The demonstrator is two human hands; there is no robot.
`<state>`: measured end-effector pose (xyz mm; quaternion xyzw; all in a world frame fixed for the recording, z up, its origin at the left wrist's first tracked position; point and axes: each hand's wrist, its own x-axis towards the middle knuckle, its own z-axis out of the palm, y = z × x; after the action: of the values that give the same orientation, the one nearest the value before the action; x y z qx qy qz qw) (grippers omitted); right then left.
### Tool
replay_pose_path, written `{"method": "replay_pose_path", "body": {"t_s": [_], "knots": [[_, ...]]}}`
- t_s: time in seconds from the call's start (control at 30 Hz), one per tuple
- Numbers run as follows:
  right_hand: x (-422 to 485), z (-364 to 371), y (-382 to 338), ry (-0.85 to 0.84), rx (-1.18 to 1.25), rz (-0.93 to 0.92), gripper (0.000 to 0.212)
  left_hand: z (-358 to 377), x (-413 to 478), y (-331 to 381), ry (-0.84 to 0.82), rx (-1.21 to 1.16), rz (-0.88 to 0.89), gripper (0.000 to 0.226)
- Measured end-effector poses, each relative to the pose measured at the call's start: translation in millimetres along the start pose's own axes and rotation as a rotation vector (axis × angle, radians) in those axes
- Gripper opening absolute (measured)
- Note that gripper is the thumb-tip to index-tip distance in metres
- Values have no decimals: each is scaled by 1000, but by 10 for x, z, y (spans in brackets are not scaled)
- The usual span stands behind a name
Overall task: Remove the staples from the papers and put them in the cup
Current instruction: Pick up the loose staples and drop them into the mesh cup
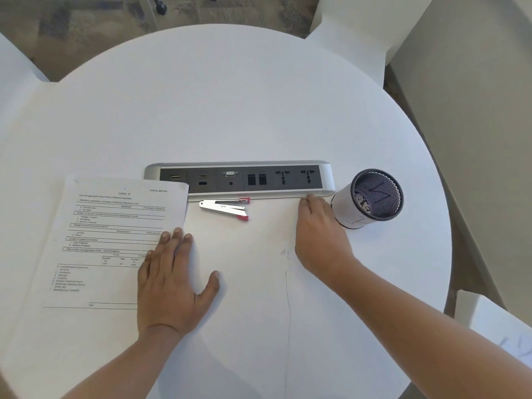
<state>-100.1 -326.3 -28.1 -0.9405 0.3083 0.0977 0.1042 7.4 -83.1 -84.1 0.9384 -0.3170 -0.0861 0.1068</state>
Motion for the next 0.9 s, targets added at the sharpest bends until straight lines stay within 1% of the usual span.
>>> {"method": "replay_pose_path", "body": {"t_s": [0.17,0.27,0.33,0.43,0.53,0.57,0.6,0.67,0.7,0.77,0.83,0.9], "knots": [[32,63,15,-32,-14,96,67,0,3,3,6,-7,-2,83],[-52,79,-7,-26,7,104,64,1,6,10,13,-14,-1,83],[-147,102,-65,-17,-1,82,60,-1,0,13,14,-12,-3,82],[-369,151,-198,-5,-21,-3,55,-2,-1,10,15,-4,-6,83],[-529,182,-257,-53,48,-99,51,1,5,3,15,-5,-8,83],[-532,176,-237,-64,107,-98,50,3,6,1,16,-6,-6,83],[-515,158,-198,-55,185,-67,52,4,5,1,16,-7,-5,83],[-449,92,-72,29,325,44,53,4,3,5,15,-4,-2,83],[-413,54,-5,76,353,96,51,3,5,6,15,-4,-1,83],[-345,5,95,126,317,157,46,5,6,4,13,-3,-1,83],[-264,9,129,110,237,170,45,9,2,-3,11,0,-3,83],[-199,41,120,73,159,143,42,10,-1,-2,14,-1,-2,83]]}}
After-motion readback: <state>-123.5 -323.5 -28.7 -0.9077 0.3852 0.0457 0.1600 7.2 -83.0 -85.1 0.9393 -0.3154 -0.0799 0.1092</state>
